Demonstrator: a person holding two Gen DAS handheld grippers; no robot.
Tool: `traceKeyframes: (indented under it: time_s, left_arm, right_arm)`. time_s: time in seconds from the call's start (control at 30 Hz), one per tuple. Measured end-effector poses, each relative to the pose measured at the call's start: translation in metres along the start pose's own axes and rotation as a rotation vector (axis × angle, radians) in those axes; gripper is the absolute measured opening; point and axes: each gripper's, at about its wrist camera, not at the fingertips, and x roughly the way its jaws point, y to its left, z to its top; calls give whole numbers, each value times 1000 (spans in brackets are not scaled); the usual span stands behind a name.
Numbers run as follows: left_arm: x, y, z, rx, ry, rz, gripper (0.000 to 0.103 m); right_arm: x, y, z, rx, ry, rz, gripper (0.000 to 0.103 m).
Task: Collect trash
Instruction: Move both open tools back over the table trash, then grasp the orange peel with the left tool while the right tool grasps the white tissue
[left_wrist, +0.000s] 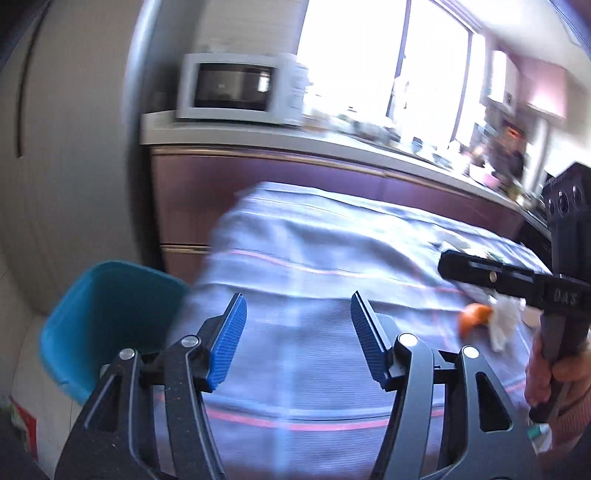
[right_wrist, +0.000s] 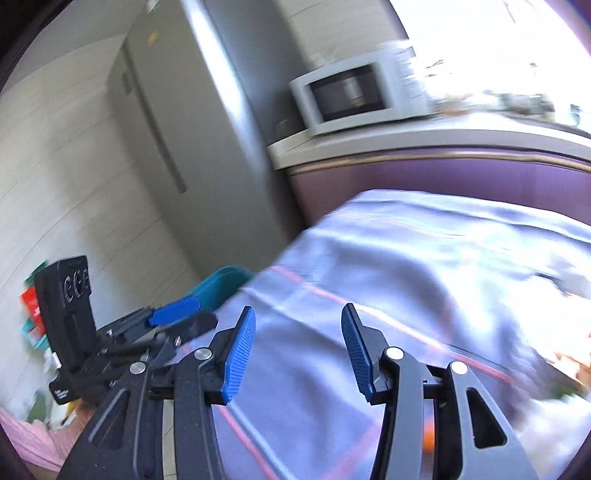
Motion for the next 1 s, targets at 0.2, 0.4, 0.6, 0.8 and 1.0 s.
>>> traceKeyframes:
  time_s: [0.2, 0.4, 0.6, 0.8, 1.0]
  left_arm:
    - [26, -80, -6, 143, 62, -160, 58]
    - [49, -131, -16, 248, 132, -219, 59]
    - [67, -156, -16, 301, 186, -234, 59]
    - [85, -166, -11, 326, 229, -241, 54]
    - [105, -164, -12, 291, 305, -254, 43]
  right_arm:
    - [-68, -43, -26, 67, -94, -173, 46]
    - [-97, -79, -49, 124, -123, -286, 50]
    - [-96, -104, -71, 198, -77, -304, 52]
    - [-77, -104, -77, 226, -43, -299, 52]
    - [-70, -105, -76, 239, -37, -309, 52]
